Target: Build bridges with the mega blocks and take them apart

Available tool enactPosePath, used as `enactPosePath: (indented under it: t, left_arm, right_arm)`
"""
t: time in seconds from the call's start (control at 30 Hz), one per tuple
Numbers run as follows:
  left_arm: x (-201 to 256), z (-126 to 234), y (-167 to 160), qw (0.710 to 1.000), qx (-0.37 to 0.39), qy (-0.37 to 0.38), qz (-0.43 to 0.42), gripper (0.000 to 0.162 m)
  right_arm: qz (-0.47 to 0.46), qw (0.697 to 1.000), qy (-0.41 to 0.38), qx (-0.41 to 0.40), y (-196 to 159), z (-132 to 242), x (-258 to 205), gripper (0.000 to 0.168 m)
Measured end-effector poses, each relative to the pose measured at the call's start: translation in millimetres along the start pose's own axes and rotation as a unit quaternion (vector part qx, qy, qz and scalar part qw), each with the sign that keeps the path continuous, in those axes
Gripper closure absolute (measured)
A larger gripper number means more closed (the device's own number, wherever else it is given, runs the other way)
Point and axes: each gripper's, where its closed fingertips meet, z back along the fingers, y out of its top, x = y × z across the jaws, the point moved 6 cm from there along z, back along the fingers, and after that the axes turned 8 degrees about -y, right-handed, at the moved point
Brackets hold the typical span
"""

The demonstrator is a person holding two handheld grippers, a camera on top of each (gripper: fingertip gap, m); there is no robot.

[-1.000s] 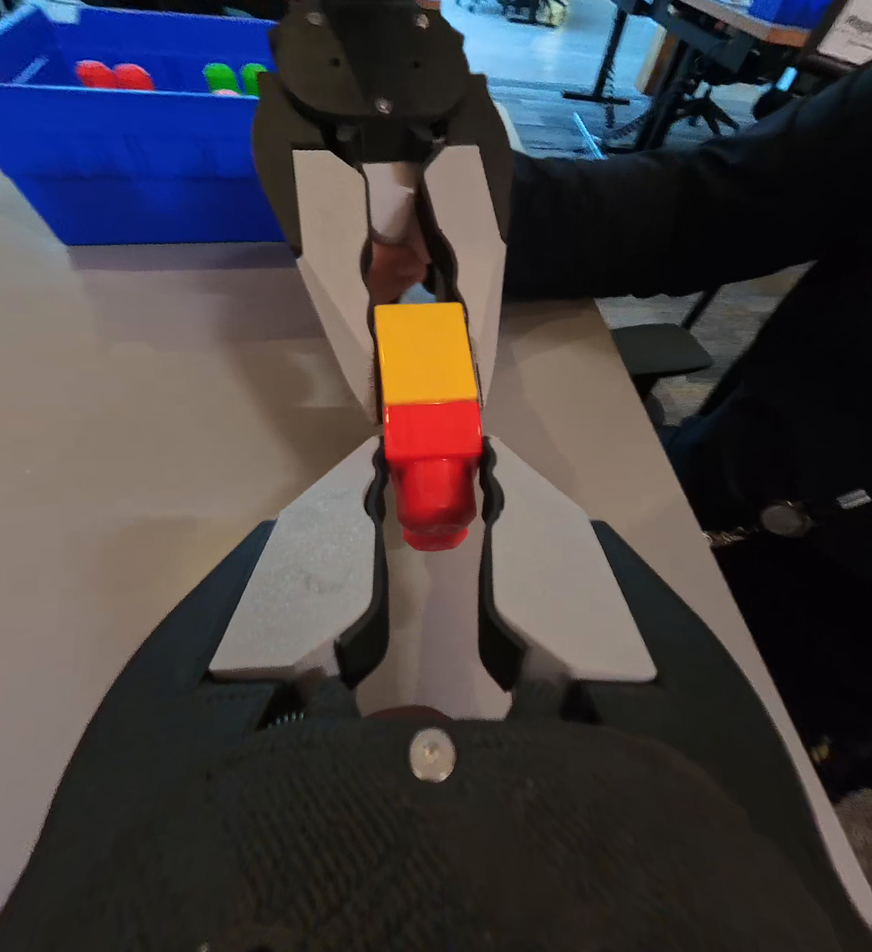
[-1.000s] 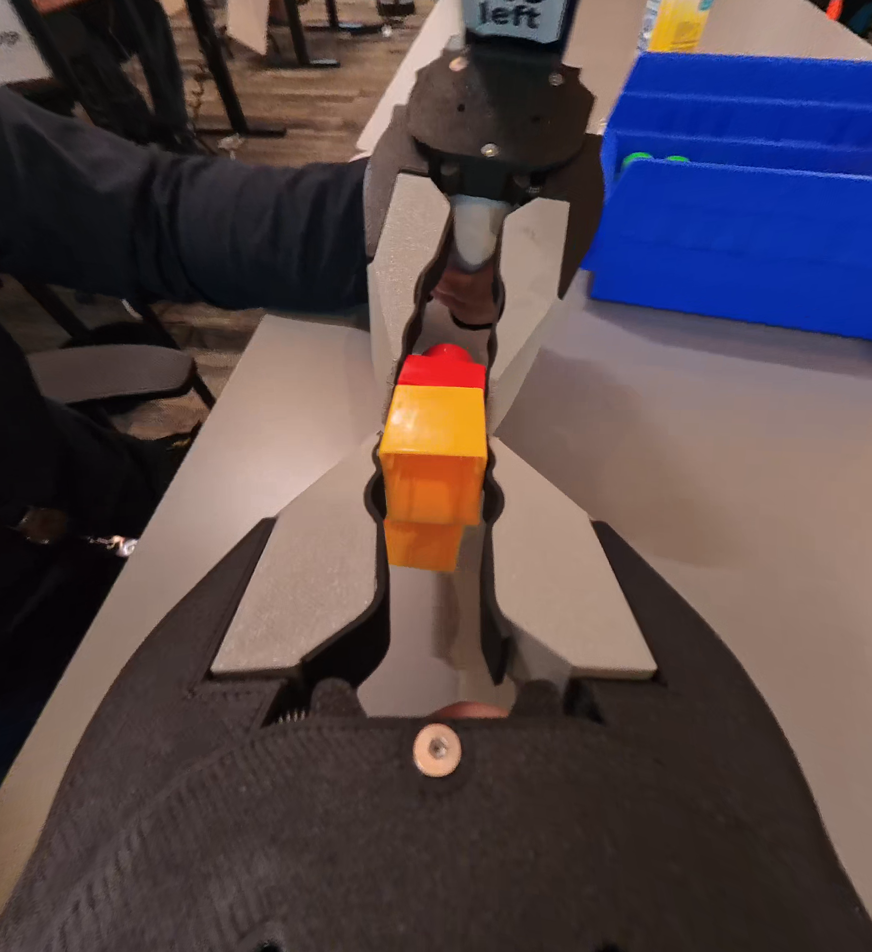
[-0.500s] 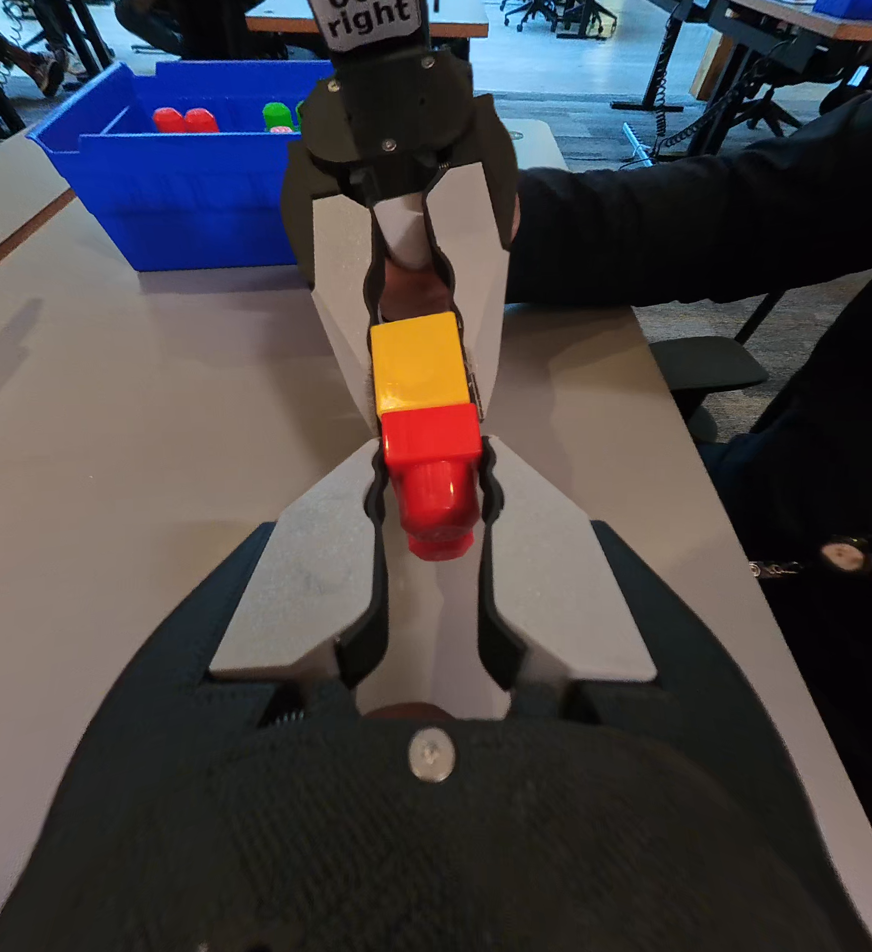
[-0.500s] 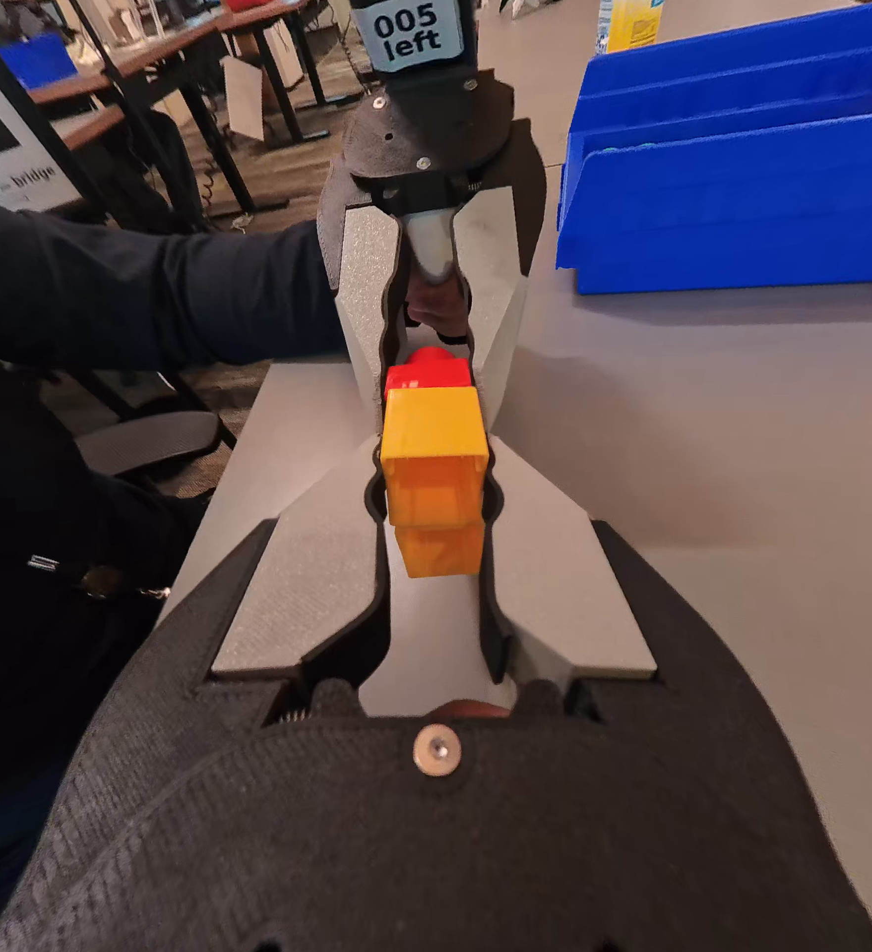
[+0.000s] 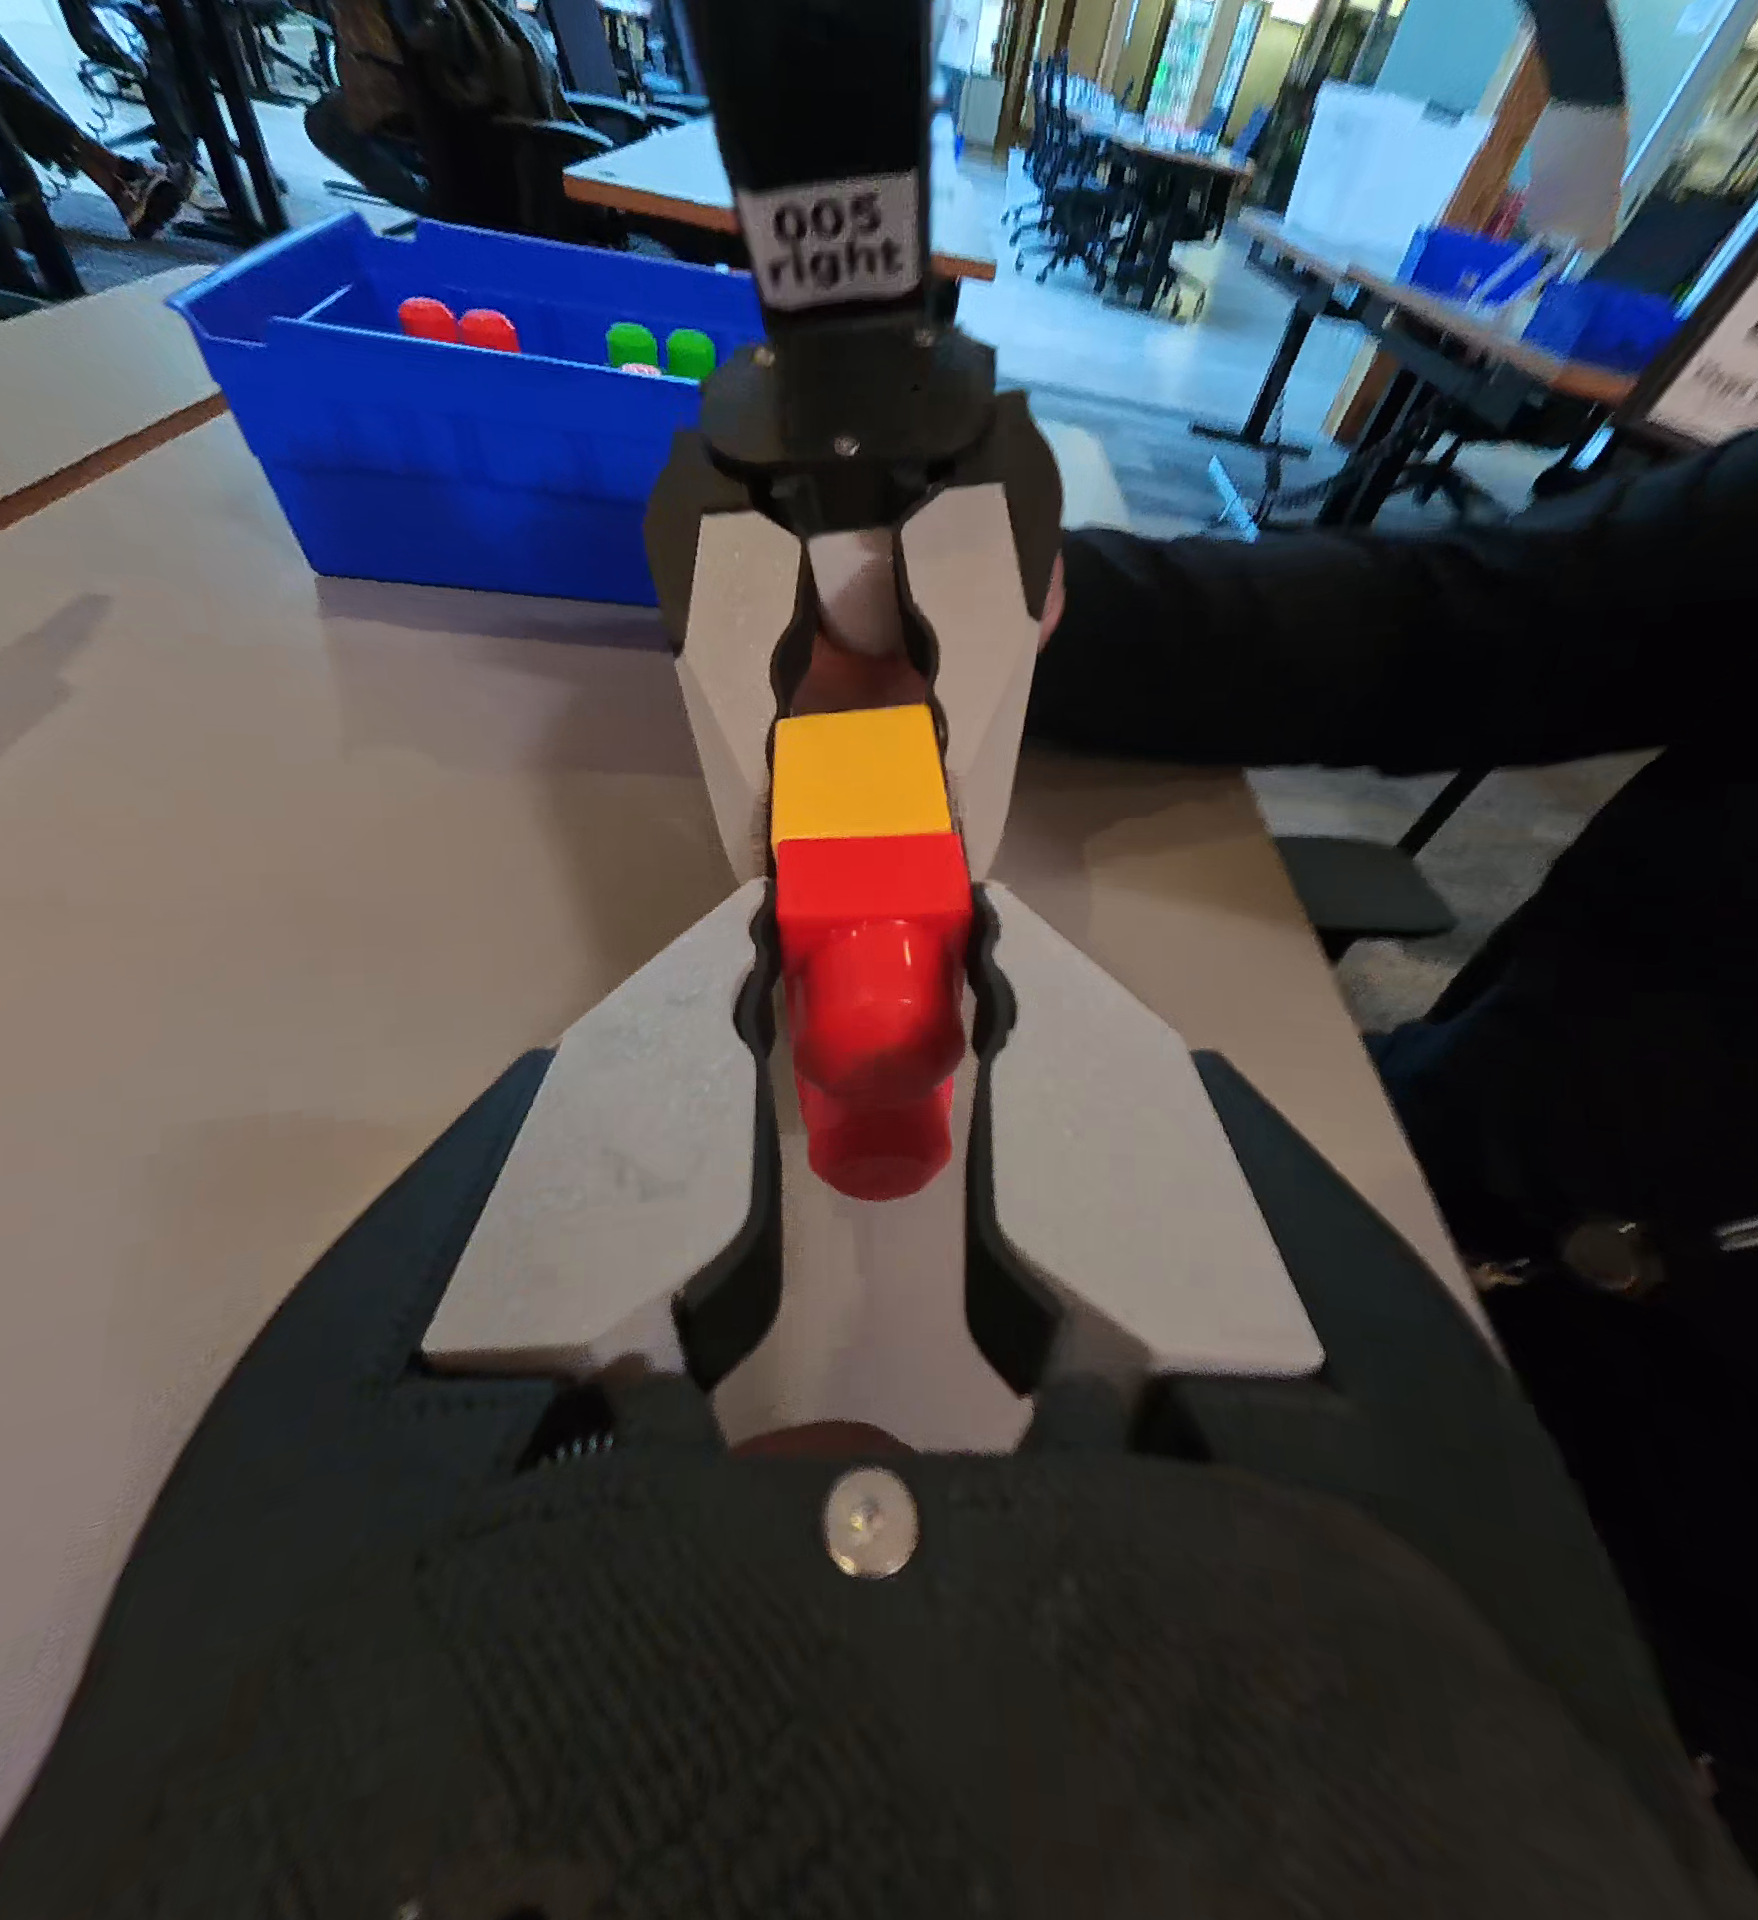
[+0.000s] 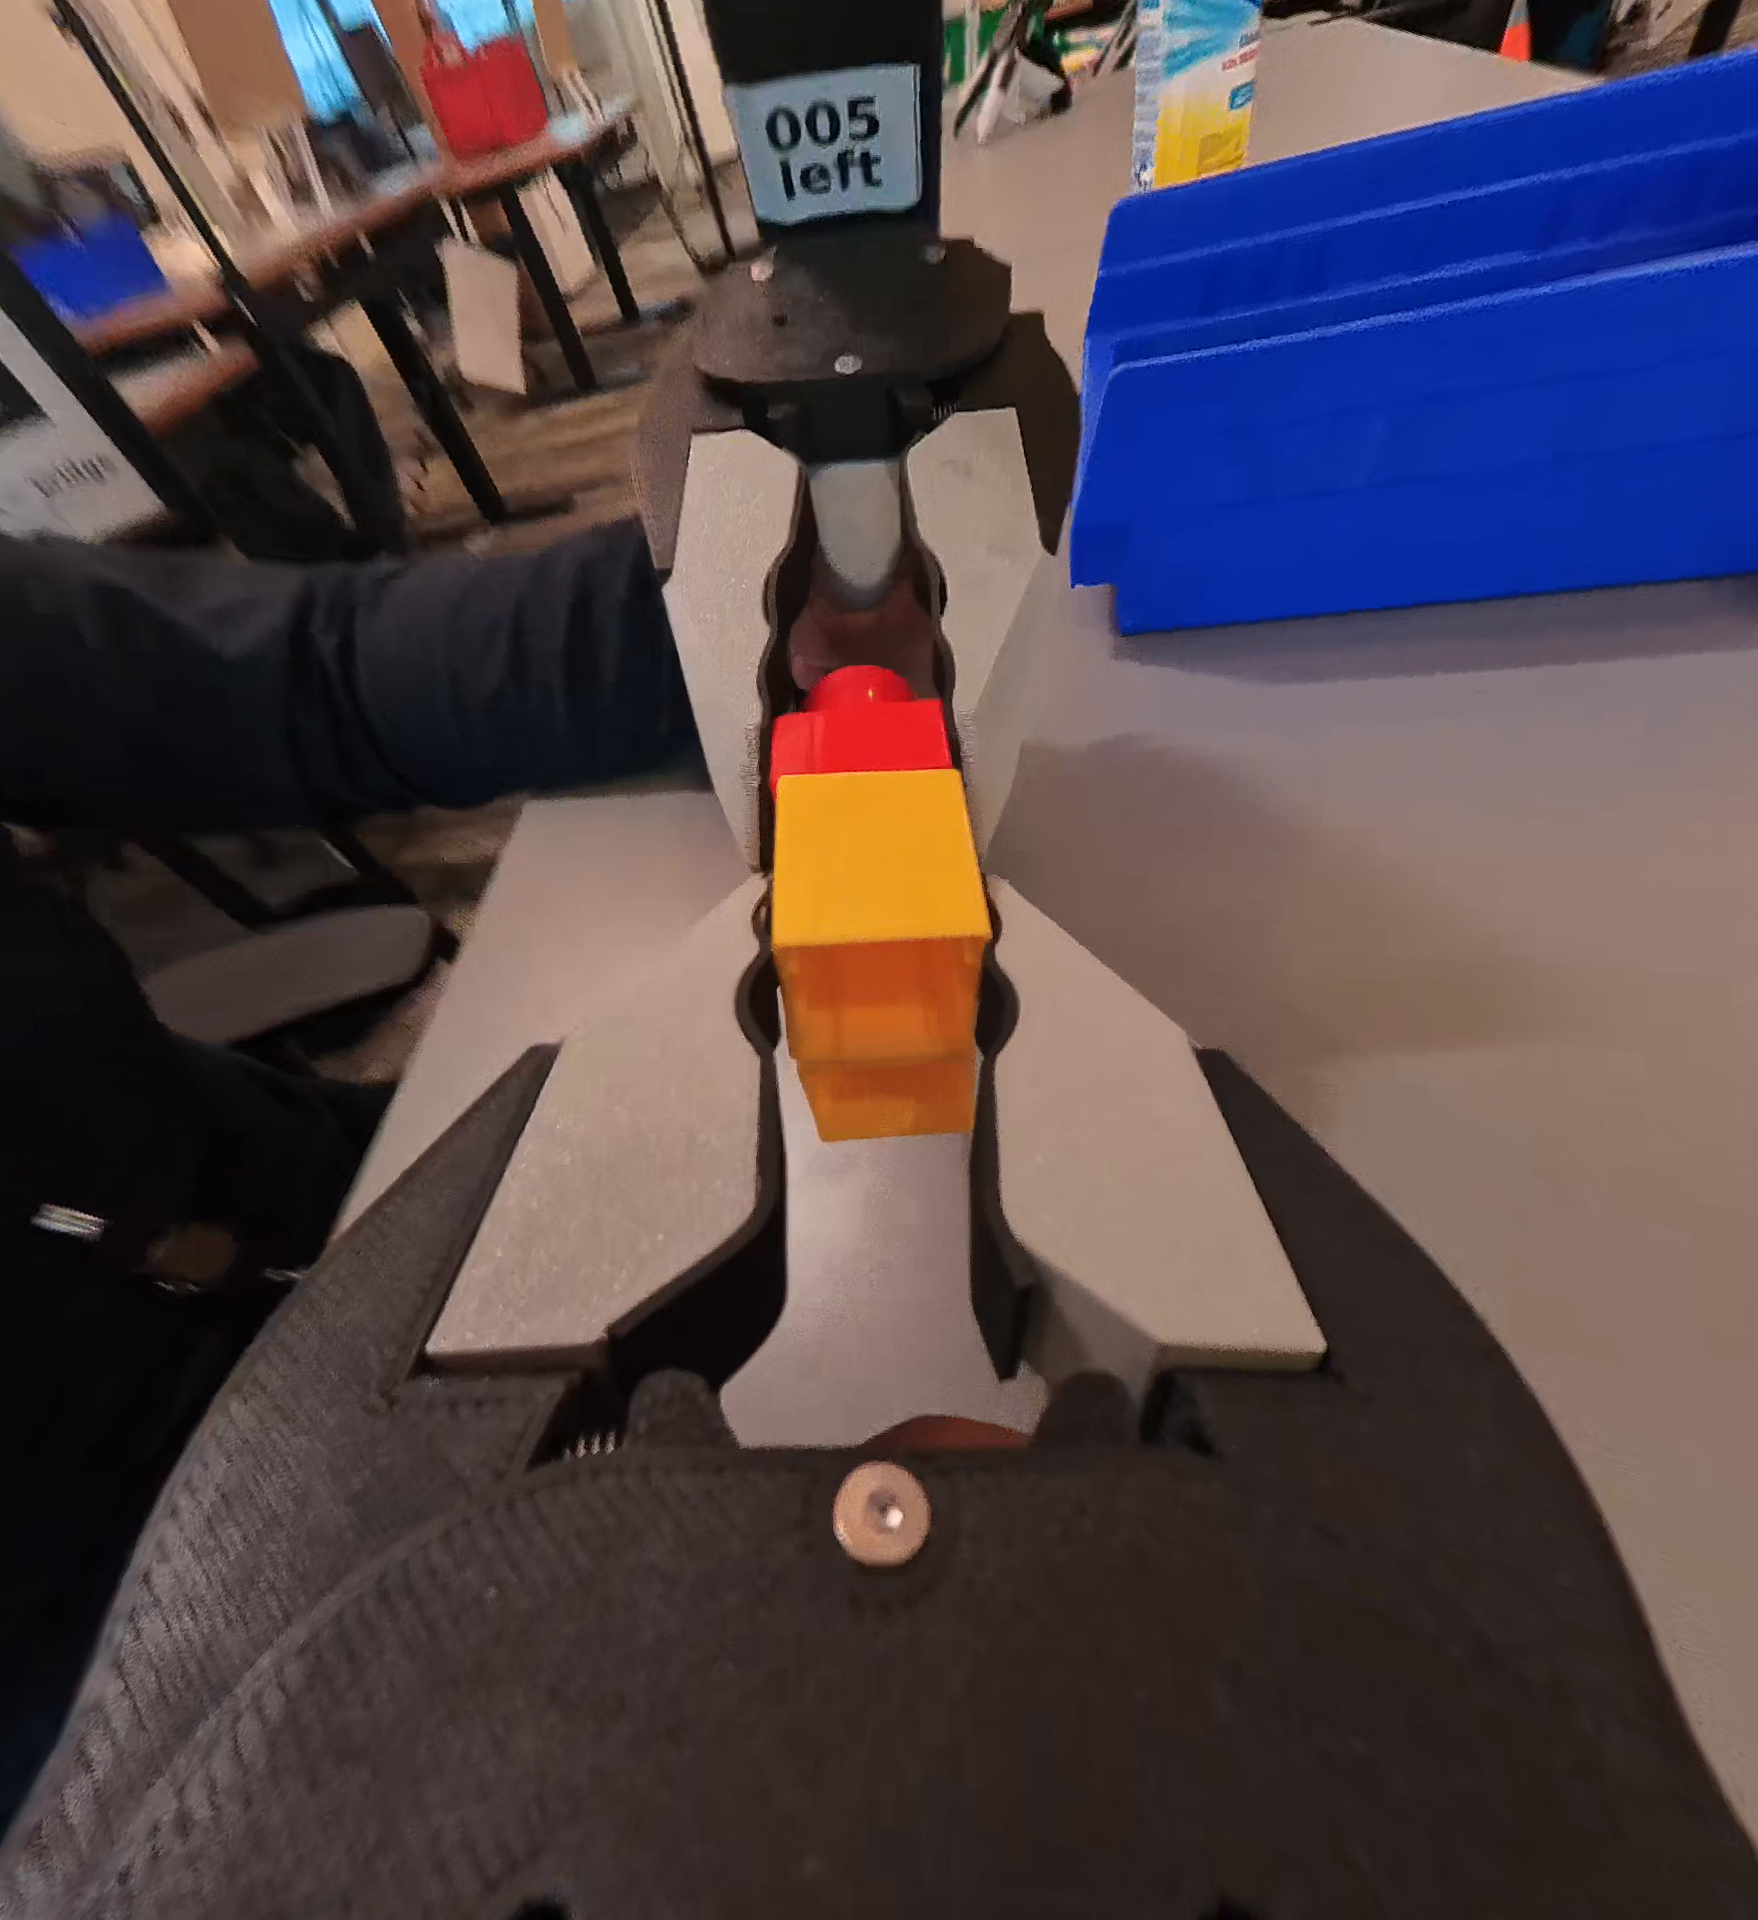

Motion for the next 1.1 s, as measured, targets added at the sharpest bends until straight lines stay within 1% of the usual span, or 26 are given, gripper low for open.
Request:
enactPosePath:
  t: [0.07, 0.23, 0.3, 0.43, 0.53, 0.63, 0.67, 0.73, 0.8, 0.93, 1.1]
  left_arm:
    - [-4.2, -0.1, -0.3, 0.999, 0.015, -0.008, 0.028, 0.129]
    - [-4.5, 1.2, 2.5, 0.999, 0.026, -0.009, 0.028, 0.129]
    - [-2.9, 1.3, 2.0, 1.0, 0.02, -0.004, 0.014, 0.129]
    - [-3.1, -0.3, 1.6, 0.999, 0.026, -0.014, 0.025, 0.129]
    - [-6.1, -0.5, 4.0, 0.997, 0.049, -0.024, 0.055, 0.129]
    - [-13.6, 1.0, 6.1, 0.987, 0.091, -0.042, 0.129, 0.128]
    - [-15.7, 2.4, 7.7, 0.981, 0.11, -0.054, 0.15, 0.128]
    - [-13.3, 6.1, 11.3, 0.973, 0.138, -0.095, 0.161, 0.125]
    - [-15.5, 8.0, 8.0, 0.975, 0.125, -0.083, 0.164, 0.128]
    - [-12.5, 7.0, 2.1, 0.988, 0.075, -0.051, 0.123, 0.131]
    - [-12.6, 9.7, -1.8, 0.989, 0.064, -0.051, 0.123, 0.131]
  right_arm:
    - [-0.037, 0.999, 0.019, 0.01, -1.3, -0.2, 4.7, 0.135]
    - [-0.037, 0.999, 0.019, 0.034, 0.6, 0.7, 5.7, 0.135]
    - [-0.028, 0.999, 0.017, 0.03, 0.6, 0.4, 4.9, 0.134]
    - [-0.029, 0.999, 0.027, 0.026, -0.5, 2.5, 4.0, 0.134]
    - [-0.049, 0.997, 0.037, 0.039, 1.4, 5.7, 6.5, 0.135]
    - [-0.083, 0.995, 0.038, 0.04, 0.7, 4.9, 10.9, 0.134]
    - [-0.103, 0.992, 0.045, 0.05, 2.4, 5.4, 12.6, 0.135]
    - [-0.136, 0.985, 0.084, 0.072, 7.5, 8.4, 11.7, 0.135]
    - [-0.138, 0.985, 0.076, 0.072, 7.3, 9.3, 13.8, 0.136]
    - [-0.138, 0.986, 0.07, 0.061, 4.0, 8.8, 14.6, 0.136]
    - [-0.154, 0.982, 0.072, 0.078, 5.9, 13.1, 18.0, 0.136]
